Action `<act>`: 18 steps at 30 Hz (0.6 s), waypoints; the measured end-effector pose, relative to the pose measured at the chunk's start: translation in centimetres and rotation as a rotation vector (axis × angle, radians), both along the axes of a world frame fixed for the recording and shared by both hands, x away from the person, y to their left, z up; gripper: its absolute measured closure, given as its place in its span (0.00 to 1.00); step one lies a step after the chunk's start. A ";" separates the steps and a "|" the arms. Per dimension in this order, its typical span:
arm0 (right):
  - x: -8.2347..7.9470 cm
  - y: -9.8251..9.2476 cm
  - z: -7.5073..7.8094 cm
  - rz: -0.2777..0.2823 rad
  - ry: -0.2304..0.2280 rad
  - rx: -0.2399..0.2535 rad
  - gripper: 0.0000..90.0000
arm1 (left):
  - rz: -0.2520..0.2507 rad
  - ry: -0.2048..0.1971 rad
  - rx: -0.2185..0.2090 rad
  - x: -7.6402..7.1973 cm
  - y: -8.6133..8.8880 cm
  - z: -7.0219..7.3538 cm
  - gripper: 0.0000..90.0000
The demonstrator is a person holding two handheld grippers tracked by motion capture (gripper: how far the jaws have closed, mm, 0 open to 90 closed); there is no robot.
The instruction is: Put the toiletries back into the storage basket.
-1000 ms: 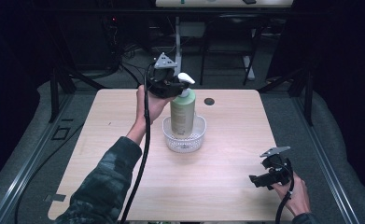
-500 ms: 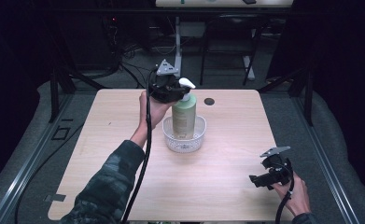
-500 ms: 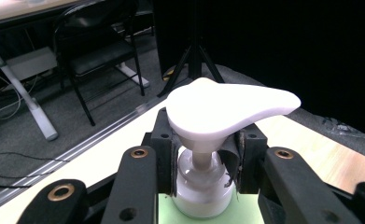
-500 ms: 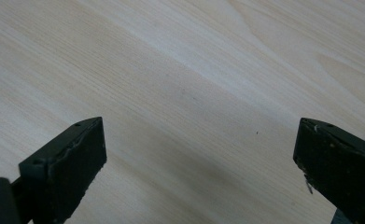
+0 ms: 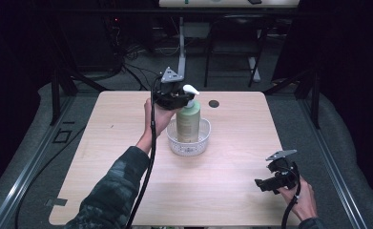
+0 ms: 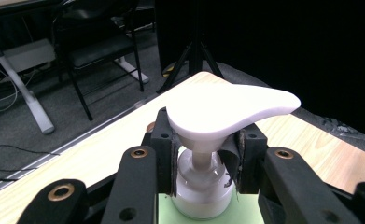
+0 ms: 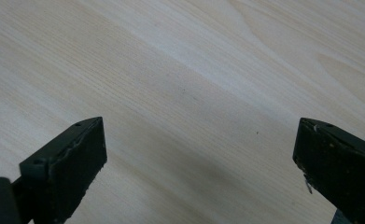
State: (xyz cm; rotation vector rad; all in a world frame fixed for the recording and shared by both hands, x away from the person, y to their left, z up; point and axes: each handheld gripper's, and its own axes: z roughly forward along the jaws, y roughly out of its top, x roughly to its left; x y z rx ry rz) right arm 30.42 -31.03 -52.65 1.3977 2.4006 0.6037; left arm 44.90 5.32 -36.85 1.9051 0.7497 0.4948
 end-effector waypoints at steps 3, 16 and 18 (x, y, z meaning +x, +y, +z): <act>0.0 0.0 0.0 0.000 0.001 0.000 0.02 | 0.007 -0.003 -0.007 0.1 -0.1 -0.4 0.75; 0.0 0.0 0.0 -0.001 0.002 0.003 0.02 | 0.016 0.006 -0.019 0.4 -0.4 -1.4 0.75; -0.1 0.0 0.0 -0.002 0.002 0.005 0.02 | 0.017 0.006 -0.020 0.4 -0.4 -1.5 0.75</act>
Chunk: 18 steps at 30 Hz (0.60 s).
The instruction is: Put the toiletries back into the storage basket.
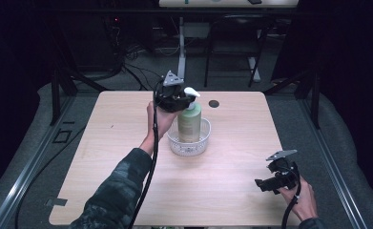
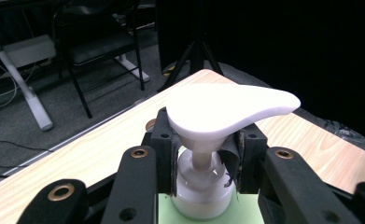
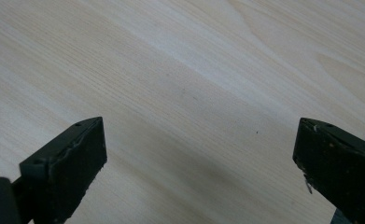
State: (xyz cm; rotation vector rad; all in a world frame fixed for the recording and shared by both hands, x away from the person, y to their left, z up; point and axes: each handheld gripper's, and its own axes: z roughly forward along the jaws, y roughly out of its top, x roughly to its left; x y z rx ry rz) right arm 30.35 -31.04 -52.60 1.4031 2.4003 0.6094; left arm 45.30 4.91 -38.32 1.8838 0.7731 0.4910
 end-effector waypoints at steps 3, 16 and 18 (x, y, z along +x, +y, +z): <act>0.0 0.0 0.0 -0.001 -0.002 -0.002 0.02 | 0.002 0.002 0.000 0.0 0.0 -0.1 0.75; 0.0 -0.1 0.0 -0.002 -0.003 -0.002 0.02 | 0.001 -0.002 -0.005 -0.2 0.1 -0.8 0.75; 0.0 -0.1 0.0 -0.002 -0.002 -0.002 0.02 | 0.001 -0.003 -0.002 -0.2 0.2 -1.0 0.75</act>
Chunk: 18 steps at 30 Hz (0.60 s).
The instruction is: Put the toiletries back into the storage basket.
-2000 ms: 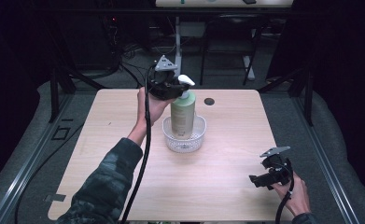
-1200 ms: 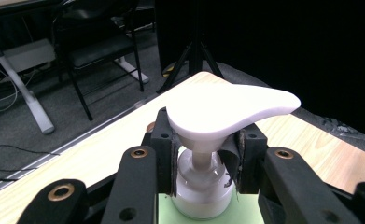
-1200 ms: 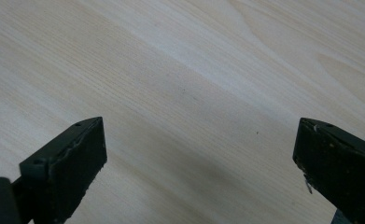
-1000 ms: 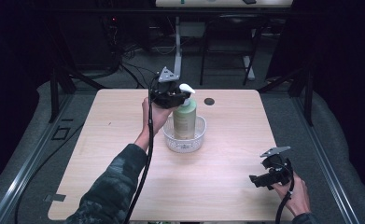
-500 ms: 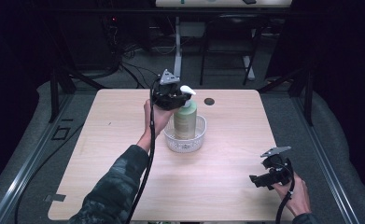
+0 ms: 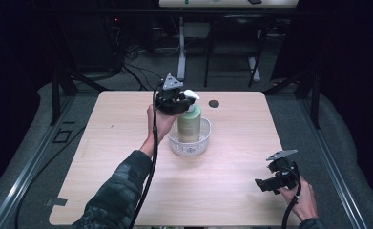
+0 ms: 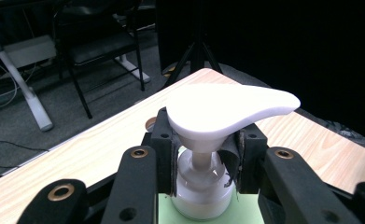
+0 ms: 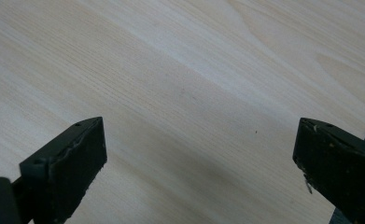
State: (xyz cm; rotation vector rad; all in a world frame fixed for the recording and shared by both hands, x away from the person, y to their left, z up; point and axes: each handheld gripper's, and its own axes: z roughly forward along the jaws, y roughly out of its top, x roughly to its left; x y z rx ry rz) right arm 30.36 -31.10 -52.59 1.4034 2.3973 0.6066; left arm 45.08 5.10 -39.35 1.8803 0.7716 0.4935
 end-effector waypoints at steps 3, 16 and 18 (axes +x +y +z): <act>0.0 0.0 0.0 -0.001 0.000 0.001 0.02 | 0.001 0.000 -0.001 0.0 0.1 -0.2 0.75; 0.0 0.0 0.0 0.002 0.001 -0.002 0.02 | -0.019 -0.011 -0.014 -0.6 0.4 -0.6 0.75; 0.0 0.0 0.0 -0.001 0.001 -0.002 0.02 | -0.024 -0.007 -0.015 -1.0 0.6 -0.6 0.75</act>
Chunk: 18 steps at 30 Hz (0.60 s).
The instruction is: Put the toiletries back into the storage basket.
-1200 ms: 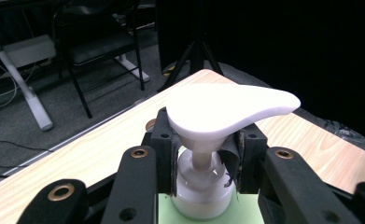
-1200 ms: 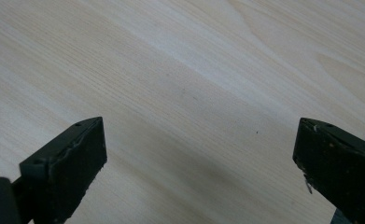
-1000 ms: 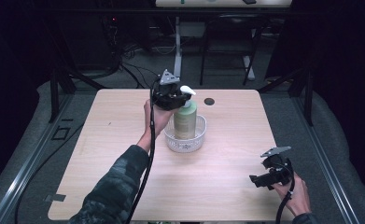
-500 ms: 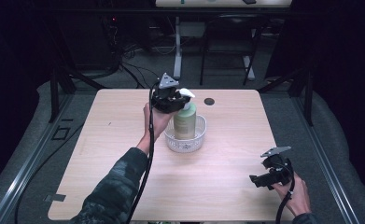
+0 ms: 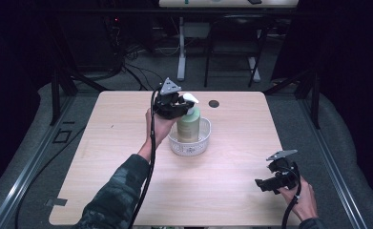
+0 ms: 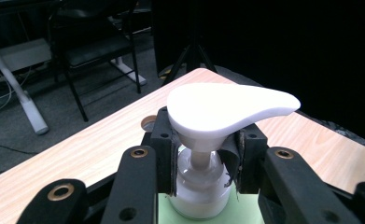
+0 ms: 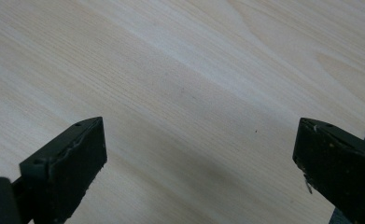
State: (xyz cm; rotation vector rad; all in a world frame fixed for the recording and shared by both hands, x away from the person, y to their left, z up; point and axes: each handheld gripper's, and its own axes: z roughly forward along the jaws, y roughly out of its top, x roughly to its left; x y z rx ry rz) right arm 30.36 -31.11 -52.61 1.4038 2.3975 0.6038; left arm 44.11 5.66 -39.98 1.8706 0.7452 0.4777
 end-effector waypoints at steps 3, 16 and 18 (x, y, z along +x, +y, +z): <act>0.0 0.0 0.0 0.002 -0.001 -0.001 0.02 | -0.003 0.007 -0.007 -0.2 0.2 -0.1 0.75; 0.0 0.1 0.0 0.000 0.000 0.001 0.03 | -0.015 0.027 -0.005 -0.4 0.4 0.2 0.70; -0.1 0.1 0.1 0.000 -0.001 0.001 0.03 | -0.013 0.033 0.002 -0.4 0.5 0.4 0.64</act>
